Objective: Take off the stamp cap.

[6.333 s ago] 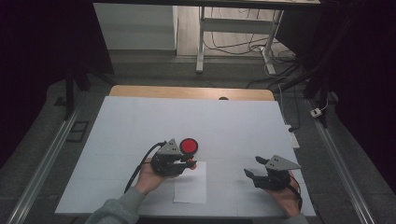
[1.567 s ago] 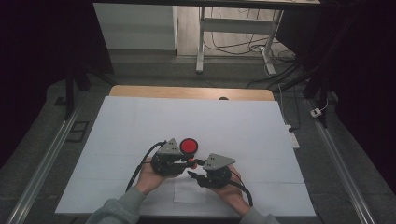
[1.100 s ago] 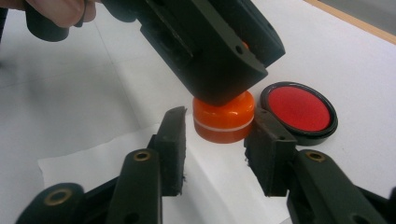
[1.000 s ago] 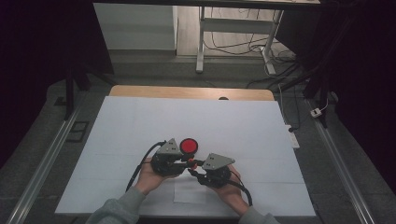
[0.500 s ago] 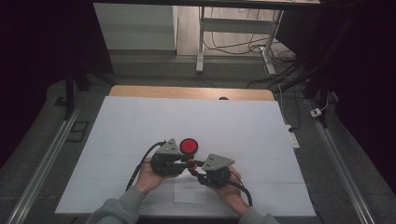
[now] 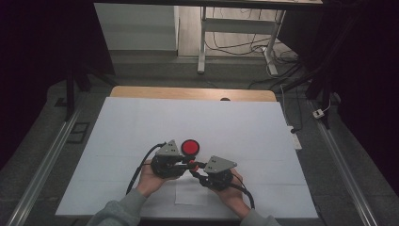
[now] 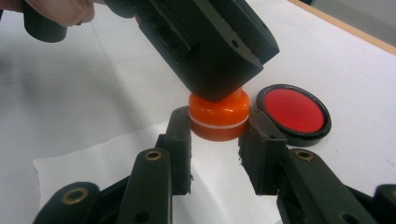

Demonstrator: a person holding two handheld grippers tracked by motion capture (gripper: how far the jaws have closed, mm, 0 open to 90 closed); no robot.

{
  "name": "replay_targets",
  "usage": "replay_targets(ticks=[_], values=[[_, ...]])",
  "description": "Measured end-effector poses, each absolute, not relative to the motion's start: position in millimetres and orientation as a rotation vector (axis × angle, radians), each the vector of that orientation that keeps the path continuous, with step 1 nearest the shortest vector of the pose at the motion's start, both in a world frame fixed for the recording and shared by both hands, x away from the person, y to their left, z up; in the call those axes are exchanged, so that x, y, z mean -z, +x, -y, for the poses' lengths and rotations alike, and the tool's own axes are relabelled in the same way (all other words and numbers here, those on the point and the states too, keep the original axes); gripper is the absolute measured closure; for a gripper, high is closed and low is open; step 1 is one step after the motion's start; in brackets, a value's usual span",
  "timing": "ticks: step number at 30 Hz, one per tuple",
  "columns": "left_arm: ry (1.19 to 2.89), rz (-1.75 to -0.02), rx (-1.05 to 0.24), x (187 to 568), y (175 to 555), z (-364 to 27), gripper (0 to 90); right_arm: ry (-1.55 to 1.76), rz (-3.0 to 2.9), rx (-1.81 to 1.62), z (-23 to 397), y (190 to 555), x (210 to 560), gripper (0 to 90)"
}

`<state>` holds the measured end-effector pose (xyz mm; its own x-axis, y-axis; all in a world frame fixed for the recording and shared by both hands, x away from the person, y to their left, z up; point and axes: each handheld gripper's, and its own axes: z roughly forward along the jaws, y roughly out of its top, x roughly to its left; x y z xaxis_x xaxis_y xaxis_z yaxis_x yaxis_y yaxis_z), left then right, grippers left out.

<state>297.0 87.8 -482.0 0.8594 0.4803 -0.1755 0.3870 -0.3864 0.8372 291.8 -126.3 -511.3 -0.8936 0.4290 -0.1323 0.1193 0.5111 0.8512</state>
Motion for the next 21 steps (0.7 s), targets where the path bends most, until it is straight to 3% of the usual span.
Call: replay_targets(ticks=[21], values=[[2.004, -0.636, -0.120, 482.1, 295.8, -88.5, 73.0, 0.469, -2.415, -1.359, 127.1, 291.4, 512.1, 65.0]])
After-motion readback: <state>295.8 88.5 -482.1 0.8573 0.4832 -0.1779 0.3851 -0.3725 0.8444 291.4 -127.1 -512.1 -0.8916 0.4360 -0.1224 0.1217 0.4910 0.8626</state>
